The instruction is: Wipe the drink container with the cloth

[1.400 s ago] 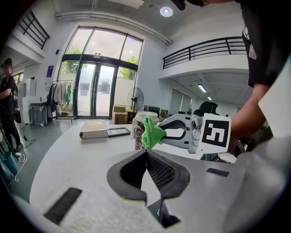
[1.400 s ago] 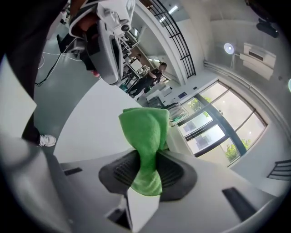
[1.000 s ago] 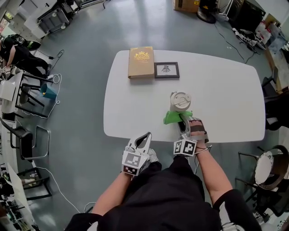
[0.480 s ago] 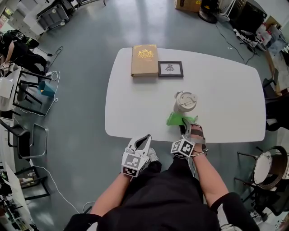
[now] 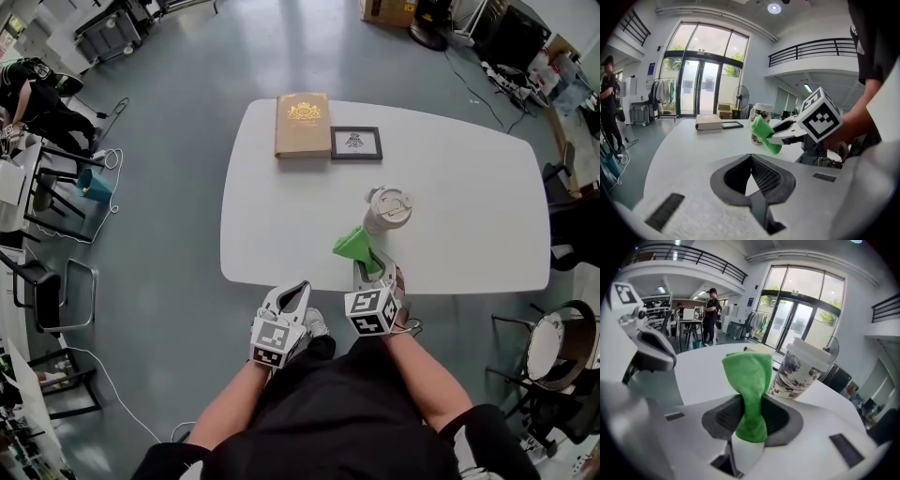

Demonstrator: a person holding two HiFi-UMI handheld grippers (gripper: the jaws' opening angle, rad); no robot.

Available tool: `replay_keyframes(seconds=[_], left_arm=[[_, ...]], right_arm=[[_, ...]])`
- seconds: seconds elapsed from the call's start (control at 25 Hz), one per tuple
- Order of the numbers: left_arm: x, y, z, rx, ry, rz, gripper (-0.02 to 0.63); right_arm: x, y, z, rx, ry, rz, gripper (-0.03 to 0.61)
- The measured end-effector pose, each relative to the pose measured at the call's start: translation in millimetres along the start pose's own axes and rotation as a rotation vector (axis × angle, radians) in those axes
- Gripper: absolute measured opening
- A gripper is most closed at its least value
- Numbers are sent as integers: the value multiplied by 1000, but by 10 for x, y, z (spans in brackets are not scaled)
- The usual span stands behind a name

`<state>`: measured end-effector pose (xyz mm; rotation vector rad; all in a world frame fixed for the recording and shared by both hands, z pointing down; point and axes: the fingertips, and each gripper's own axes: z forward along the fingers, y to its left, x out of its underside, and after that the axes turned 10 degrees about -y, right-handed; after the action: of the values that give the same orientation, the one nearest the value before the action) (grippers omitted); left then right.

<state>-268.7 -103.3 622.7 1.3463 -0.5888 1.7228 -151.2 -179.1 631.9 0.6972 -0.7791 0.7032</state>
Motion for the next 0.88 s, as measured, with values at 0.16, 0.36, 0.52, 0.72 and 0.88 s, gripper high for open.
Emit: replay_keyframes(seconds=[0.16,0.36,0.52,0.72,0.88], left_arm=[[11,19,-43,6,0,-2,9],[46,78,-87,1,2,-2,9],[84,124,-100,-2,9,-3,9],[160,177,-94,-2,20,-10,9],[208,222,-100,-5,30,-14,9]], right_arm=[[-277,-92,41,40,-36,131,126],[-420,-228,105,80,-55,284,126],[-436,-242,185,78,-40,384,127],[-305,-266,354,98,1,503,130],[-103,-283,492,106,44,595,130]])
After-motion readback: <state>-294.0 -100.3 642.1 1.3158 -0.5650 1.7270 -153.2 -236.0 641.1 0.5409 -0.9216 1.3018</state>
